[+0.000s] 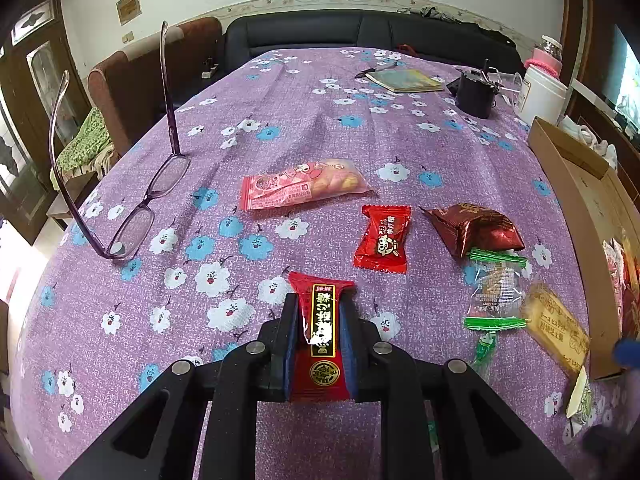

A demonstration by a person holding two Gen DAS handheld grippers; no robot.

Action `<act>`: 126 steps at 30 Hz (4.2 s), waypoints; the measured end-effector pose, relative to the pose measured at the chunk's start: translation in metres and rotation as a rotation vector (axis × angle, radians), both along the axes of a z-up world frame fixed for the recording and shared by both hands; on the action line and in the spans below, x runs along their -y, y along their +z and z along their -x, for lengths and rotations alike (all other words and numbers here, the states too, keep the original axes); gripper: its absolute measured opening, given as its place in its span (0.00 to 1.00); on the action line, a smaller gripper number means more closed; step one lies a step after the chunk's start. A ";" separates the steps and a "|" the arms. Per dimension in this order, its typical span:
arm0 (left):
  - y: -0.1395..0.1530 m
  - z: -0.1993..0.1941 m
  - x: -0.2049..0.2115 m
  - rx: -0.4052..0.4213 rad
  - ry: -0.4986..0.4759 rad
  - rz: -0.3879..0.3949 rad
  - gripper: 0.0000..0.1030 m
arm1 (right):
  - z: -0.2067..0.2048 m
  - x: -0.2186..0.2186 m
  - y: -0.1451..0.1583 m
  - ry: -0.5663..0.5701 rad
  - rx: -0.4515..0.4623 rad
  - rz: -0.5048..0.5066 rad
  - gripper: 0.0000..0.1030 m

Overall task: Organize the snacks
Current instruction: 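Grasp a red wrapped candy with the left gripper while the right grasps a green-wrapped candy, then carry the green-wrapped candy over the tray with the right gripper while the left carries the red candy toward it, then lower both candies into the tray and open both grippers to release them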

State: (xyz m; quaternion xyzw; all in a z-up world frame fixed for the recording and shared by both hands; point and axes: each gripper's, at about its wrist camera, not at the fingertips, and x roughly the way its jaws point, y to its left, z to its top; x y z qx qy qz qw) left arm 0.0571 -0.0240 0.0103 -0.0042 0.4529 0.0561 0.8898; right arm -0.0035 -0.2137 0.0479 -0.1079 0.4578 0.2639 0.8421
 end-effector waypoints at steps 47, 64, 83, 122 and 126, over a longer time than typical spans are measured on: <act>0.039 0.030 0.009 0.189 -0.080 0.126 0.18 | -0.031 0.079 0.019 -0.341 0.047 -0.425 0.25; 0.042 0.039 0.032 0.224 -0.118 0.064 0.18 | -0.043 0.120 0.018 -0.469 0.049 -0.473 0.25; 0.065 0.062 0.087 0.316 -0.203 -0.075 0.18 | -0.042 0.133 0.022 -0.505 0.063 -0.495 0.25; 0.031 0.021 0.251 0.111 -0.535 0.107 0.17 | -0.054 0.200 0.006 -0.773 0.026 -0.450 0.25; 0.028 0.024 0.250 0.141 -0.552 0.081 0.17 | -0.060 0.198 -0.002 -0.778 0.009 -0.420 0.25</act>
